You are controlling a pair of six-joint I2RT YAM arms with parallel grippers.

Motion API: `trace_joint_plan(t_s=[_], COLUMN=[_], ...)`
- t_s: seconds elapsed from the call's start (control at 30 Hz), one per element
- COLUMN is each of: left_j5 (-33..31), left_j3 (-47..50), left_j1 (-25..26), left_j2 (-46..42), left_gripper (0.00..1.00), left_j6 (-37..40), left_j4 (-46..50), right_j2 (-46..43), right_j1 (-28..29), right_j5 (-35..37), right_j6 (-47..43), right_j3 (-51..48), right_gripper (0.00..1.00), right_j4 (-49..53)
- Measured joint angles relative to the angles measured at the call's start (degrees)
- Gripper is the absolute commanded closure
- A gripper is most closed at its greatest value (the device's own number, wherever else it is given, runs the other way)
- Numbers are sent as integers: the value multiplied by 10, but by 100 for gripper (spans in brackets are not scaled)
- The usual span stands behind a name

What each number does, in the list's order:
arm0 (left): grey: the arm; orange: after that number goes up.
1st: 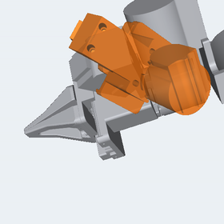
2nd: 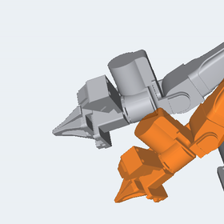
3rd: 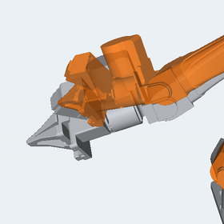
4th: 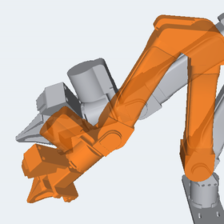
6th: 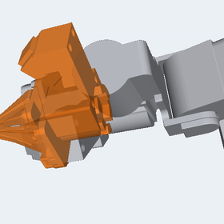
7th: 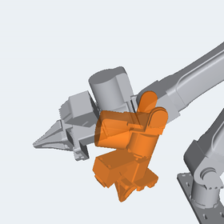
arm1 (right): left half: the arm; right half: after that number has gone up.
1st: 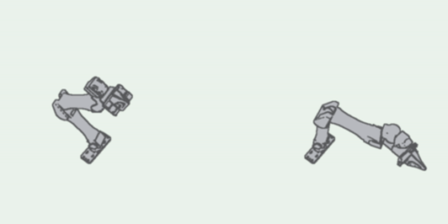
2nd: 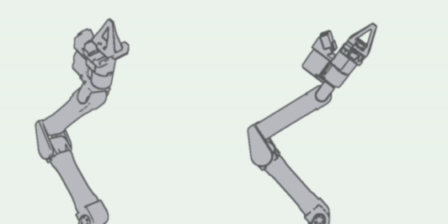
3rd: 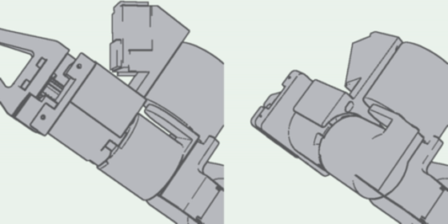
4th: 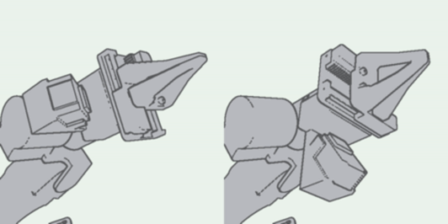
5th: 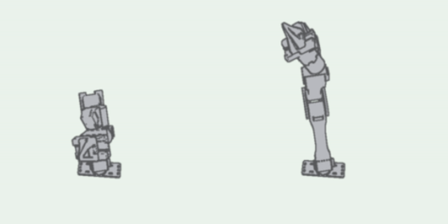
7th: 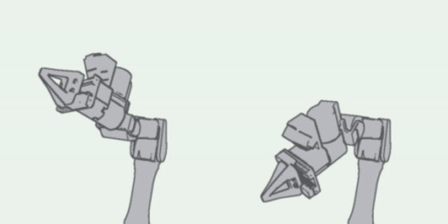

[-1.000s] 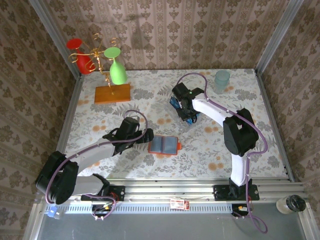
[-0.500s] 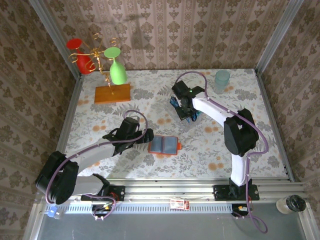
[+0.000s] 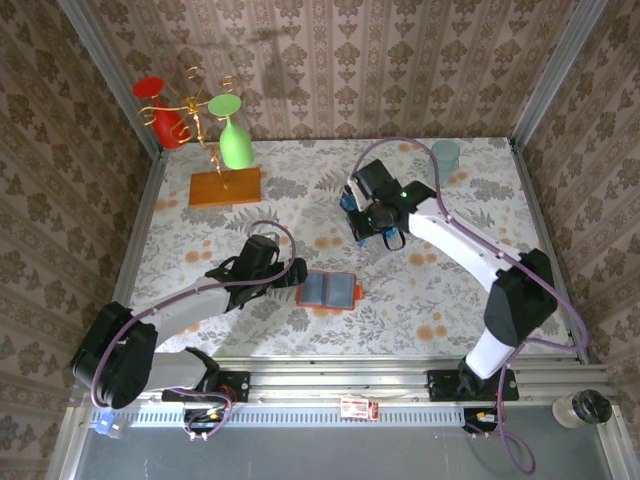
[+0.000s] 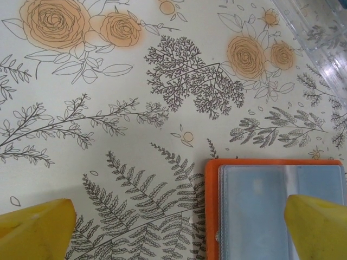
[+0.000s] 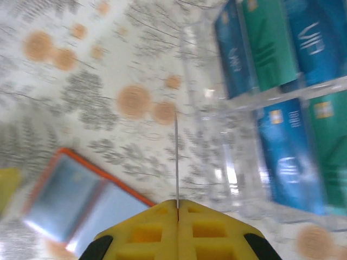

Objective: Put the credit cards into the card holder

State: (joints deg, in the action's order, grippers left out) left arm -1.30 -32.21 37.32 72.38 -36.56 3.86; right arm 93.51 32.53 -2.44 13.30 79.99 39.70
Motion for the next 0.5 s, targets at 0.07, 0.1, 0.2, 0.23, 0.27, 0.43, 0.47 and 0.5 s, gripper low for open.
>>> trace_joint_plan(t_s=[0.07,0.1,0.2,0.23,0.27,0.43,0.47,0.5], left_j5=[-6,-9,-22,-28,-34,-60,-64,-67], left_j3=[0,0,0,0,0,0,0,0], left_j1=[5,6,16,19,23,36,36,36], left_j2=[0,0,0,0,0,0,0,-1], left_gripper=[0,0,0,0,0,0,0,0], left_j6=[3,4,7,8,9,11,11,10], left_j4=[8,11,22,28,33,54,57,60], right_j2=[-24,-30,-33,-32,-31,-11,-3,2], right_j1=[0,0,8,12,17,39,42,45], right_j5=[-49,-69,-121,-134,-147,-188,-193,-197], right_j6=[50,71,141,162,182,248,258,265], right_j3=[-63,-90,-165,-186,-202,-235,-239,-241], right_gripper=[100,100,100,100,100,100,100,100], right_j4=[-56,-81,-160,-183,-205,-297,-314,-326])
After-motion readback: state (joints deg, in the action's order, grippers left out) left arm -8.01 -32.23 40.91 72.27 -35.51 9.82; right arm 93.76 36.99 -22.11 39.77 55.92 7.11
